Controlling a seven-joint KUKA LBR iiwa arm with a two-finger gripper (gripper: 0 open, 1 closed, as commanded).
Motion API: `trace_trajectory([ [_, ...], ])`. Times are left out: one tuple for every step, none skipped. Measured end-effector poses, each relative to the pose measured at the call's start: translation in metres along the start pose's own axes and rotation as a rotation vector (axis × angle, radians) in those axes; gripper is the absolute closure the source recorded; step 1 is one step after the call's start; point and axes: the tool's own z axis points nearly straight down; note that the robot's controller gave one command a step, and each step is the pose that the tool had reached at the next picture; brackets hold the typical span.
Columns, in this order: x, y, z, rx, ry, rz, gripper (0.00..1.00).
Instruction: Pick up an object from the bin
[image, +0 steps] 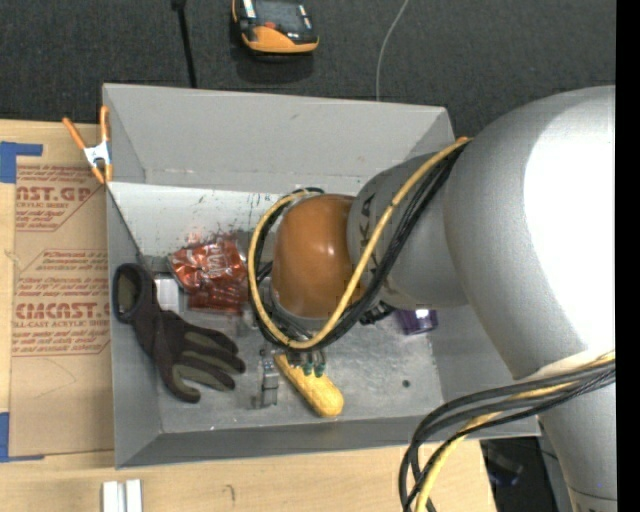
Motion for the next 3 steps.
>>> trace_trajectory([
  [0.0,0.0,0.0,0.0,0.0,0.0,0.0],
  [0.002,-0.035,-0.001,-0.001,0.0,0.066,0.0],
  [0.006,-0.084,-0.01,0.001,0.001,0.007,0.0],
])
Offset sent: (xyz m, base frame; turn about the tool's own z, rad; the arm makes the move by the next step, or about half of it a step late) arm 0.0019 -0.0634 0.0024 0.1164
